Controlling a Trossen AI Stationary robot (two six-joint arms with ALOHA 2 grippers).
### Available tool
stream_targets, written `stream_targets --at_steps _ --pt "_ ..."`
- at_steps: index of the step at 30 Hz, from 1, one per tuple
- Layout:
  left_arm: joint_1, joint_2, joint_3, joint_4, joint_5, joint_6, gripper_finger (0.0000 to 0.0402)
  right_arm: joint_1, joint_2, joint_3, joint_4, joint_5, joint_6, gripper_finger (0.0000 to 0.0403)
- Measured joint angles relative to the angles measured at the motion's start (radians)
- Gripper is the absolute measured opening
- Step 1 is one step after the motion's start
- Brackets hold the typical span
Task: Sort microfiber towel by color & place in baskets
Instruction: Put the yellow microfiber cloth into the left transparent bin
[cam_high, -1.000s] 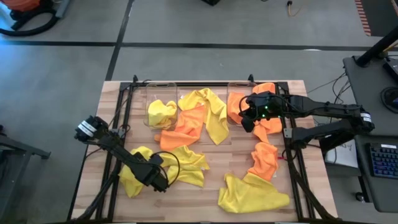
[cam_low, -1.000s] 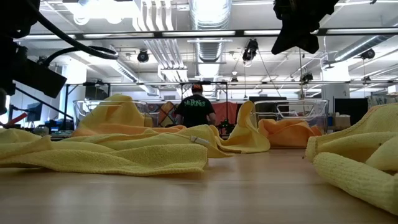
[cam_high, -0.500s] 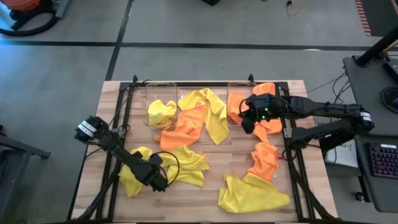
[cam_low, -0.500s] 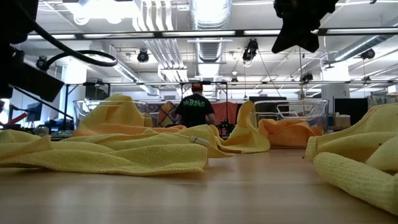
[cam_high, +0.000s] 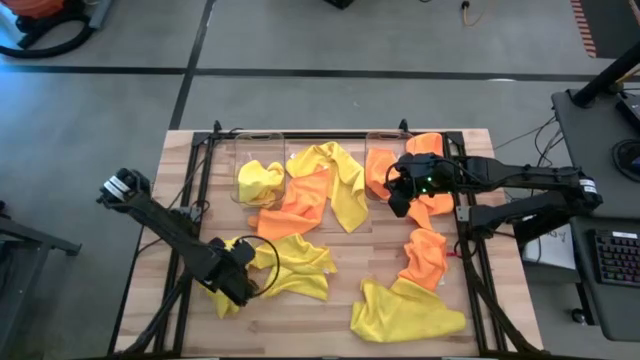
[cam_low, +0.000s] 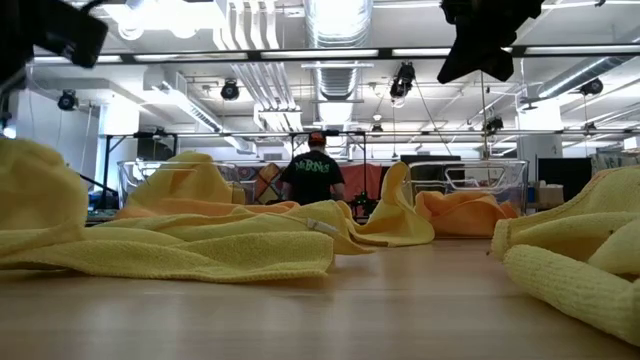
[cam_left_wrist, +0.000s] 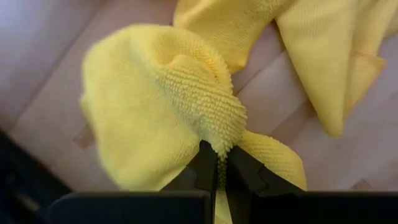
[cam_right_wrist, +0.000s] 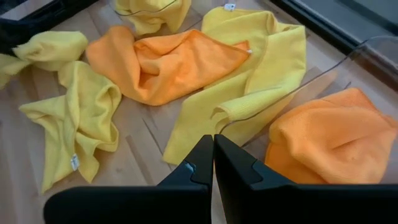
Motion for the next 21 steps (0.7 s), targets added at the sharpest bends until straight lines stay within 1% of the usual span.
stream_targets --at_steps 4,8,13,16,18,21 --pt "-0.009 -0.04 0.05 -0.095 -0.001 -0.006 0.0 0.0 0.0 0.0 0.0 0.004 -0.001 0.0009" --pt "-0.021 -0.06 0.117 -0.175 -0.002 0.021 0.0 0.0 0.0 0.0 -0.001 0.005 -0.009 0.0009" --pt "-0.026 -0.059 0.241 -0.293 -0.004 0.047 0.0 0.0 0.0 0.0 -0.001 0.005 -0.012 0.0009" --pt "-0.026 -0.042 0.329 -0.391 -0.027 0.057 0.0 0.0 -0.001 0.0 -0.001 0.005 -0.012 0.0009" --pt "-0.028 -0.031 0.387 -0.426 -0.066 0.085 0.0 0.0 -0.001 0.0 -0.001 0.005 -0.012 0.0009" --pt "-0.032 -0.025 0.468 -0.435 -0.17 0.15 0.0 0.0 -0.001 0.0 -0.001 0.005 -0.018 0.0009"
